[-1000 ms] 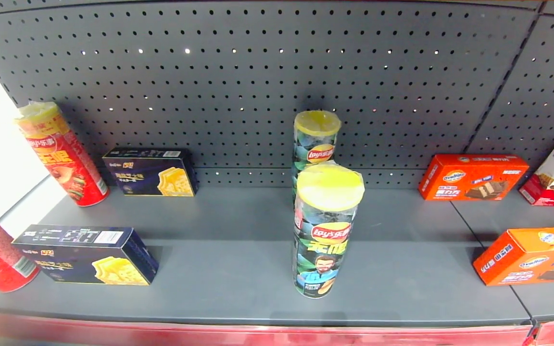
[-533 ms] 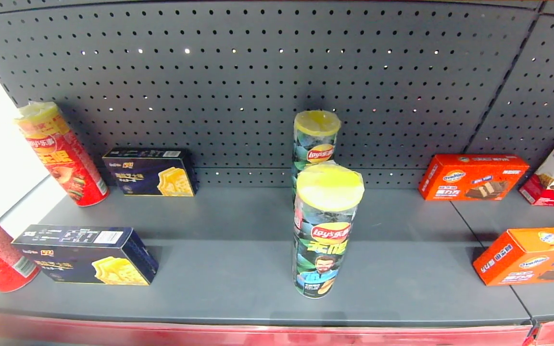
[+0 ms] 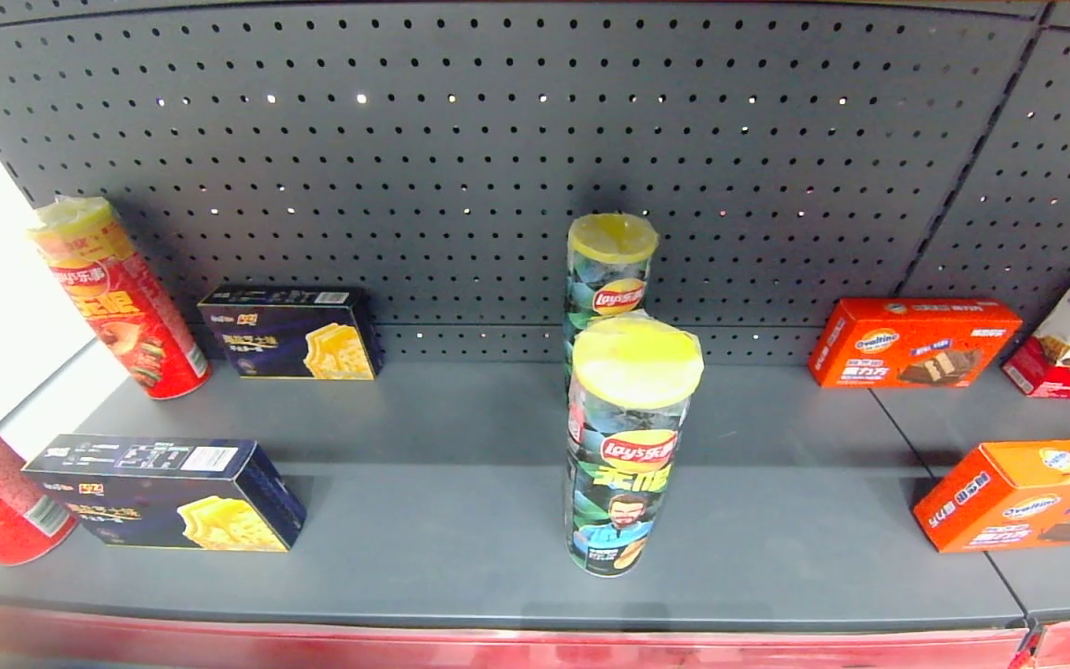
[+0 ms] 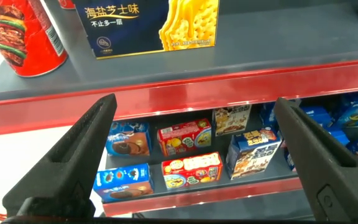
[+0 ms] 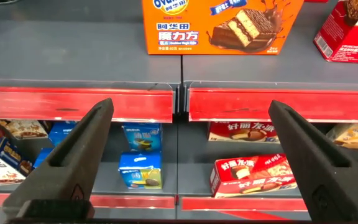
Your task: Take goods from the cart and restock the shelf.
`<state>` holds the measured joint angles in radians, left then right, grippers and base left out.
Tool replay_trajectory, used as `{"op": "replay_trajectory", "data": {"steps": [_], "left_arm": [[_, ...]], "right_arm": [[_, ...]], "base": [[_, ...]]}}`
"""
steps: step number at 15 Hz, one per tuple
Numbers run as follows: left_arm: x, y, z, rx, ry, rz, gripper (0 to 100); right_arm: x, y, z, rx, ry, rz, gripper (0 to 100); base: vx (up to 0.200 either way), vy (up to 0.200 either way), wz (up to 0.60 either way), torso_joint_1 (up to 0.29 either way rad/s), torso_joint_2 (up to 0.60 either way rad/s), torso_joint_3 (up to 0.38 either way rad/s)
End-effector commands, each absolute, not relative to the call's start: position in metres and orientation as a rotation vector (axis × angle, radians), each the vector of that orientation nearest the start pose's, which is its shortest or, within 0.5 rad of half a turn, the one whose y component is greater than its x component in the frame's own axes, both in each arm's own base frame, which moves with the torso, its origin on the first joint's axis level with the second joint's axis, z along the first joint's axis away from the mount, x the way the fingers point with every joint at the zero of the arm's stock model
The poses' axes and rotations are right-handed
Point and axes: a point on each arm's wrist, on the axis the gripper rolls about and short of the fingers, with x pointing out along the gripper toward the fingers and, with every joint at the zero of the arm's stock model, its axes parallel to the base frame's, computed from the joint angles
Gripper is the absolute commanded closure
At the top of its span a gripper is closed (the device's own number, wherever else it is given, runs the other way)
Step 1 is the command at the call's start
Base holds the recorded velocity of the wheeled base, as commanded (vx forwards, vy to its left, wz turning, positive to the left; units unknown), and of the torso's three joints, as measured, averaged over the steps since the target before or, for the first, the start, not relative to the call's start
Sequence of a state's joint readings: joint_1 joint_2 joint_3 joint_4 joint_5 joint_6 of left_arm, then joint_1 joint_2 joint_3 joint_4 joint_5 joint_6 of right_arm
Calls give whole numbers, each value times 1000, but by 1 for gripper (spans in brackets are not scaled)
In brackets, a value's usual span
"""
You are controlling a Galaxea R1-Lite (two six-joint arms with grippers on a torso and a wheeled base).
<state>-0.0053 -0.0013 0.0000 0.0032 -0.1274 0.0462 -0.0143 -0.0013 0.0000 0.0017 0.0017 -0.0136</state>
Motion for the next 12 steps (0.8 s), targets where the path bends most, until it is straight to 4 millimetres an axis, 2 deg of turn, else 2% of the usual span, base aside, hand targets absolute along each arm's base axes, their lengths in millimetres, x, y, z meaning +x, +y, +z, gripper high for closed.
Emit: {"op": "replay_trajectory", "data": {"steps": [1,12], "left_arm": [[-23,-3,75,46,0,-132,0],[-23,-3,75,46,0,-132,0]], "right_arm": [[-23,0,75,-14,2,-11,0],[-23,0,75,-12,2,-14,0]], "base": [[0,0,0,0,0,0],[0,0,0,0,0,0]]}}
